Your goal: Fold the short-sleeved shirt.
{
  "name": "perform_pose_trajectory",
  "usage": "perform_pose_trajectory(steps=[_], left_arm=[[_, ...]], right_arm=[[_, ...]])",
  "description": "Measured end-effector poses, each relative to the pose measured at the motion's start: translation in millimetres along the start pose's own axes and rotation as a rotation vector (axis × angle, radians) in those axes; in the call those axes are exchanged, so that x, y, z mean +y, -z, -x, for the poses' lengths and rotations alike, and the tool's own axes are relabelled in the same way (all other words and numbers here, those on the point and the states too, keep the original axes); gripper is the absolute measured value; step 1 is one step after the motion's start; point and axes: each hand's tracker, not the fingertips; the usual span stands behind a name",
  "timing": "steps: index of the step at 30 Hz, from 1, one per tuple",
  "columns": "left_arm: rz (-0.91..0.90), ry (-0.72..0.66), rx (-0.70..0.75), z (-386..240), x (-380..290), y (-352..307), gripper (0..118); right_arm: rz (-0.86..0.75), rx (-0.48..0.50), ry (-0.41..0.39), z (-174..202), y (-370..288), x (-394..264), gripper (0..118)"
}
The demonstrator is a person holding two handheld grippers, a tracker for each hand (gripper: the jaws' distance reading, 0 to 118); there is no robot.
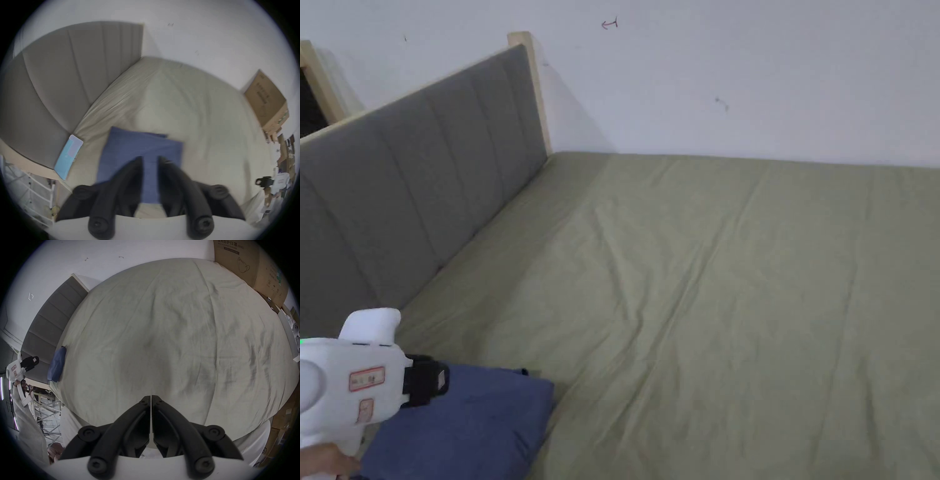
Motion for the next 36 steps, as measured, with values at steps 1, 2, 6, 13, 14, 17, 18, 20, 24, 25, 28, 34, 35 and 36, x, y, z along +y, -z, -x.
perform_pose_trajectory(steps=[1,2,6,13,14,17,18,20,24,25,28,34,35,36], left_arm=[[-0.029,0.017,-0.055,-19.8,-5.6,-13.0,7],[-0.065,0.022,-0.096,-37.4,-12.9,-22.1,2],[-0.077,0.107,-0.138,-107.1,-53.4,-43.7,0],[-0.186,0.215,-0.175,-203.8,-90.4,-82.0,0],[-0.182,0.238,-0.175,-218.0,-91.5,-85.3,0],[-0.229,0.276,-0.176,-242.8,-95.4,-95.0,0],[-0.245,0.274,-0.177,-252.0,-95.2,-96.9,0],[-0.249,0.288,-0.195,-262.7,-94.8,-102.3,0],[-0.318,0.272,-0.198,-279.6,-95.3,-115.7,29],[-0.321,0.268,-0.205,-281.3,-93.4,-117.3,63],[-0.361,0.219,-0.243,-286.7,-91.0,-120.4,112],[-0.468,0.18,-0.157,-298.0,-80.3,-139.2,112],[-0.509,0.171,-0.144,-298.8,-79.5,-142.5,112],[-0.537,0.172,-0.141,-299.5,-78.4,-144.6,112]], right_arm=[[-0.007,0.012,-0.004,1.1,-2.6,-0.2,2],[-0.023,0.018,-0.005,2.7,-6.9,-1.0,2],[-0.107,0.086,-0.029,8.1,-31.4,-0.3,2],[-0.22,0.136,-0.047,6.3,-74.6,-7.1,2],[-0.236,0.141,-0.051,6.2,-80.0,-8.3,2],[-0.299,0.123,-0.084,9.7,-96.0,-9.6,2],[-0.324,0.107,-0.099,11.8,-102.0,-9.7,2],[-0.39,0.07,-0.133,18.7,-115.5,-9.2,2],[-0.578,-0.043,-0.218,36.2,-143.9,-9.4,12],[-0.611,-0.051,-0.231,39.5,-149.9,-8.7,29],[-0.686,-0.056,-0.239,46.7,-162.6,-3.5,80],[-0.882,-0.164,-0.228,58.1,-180.6,-5.8,91],[-0.906,-0.149,-0.208,58.1,-184.4,-6.1,98],[-0.905,-0.127,-0.209,58.1,-186.4,-4.4,101]])
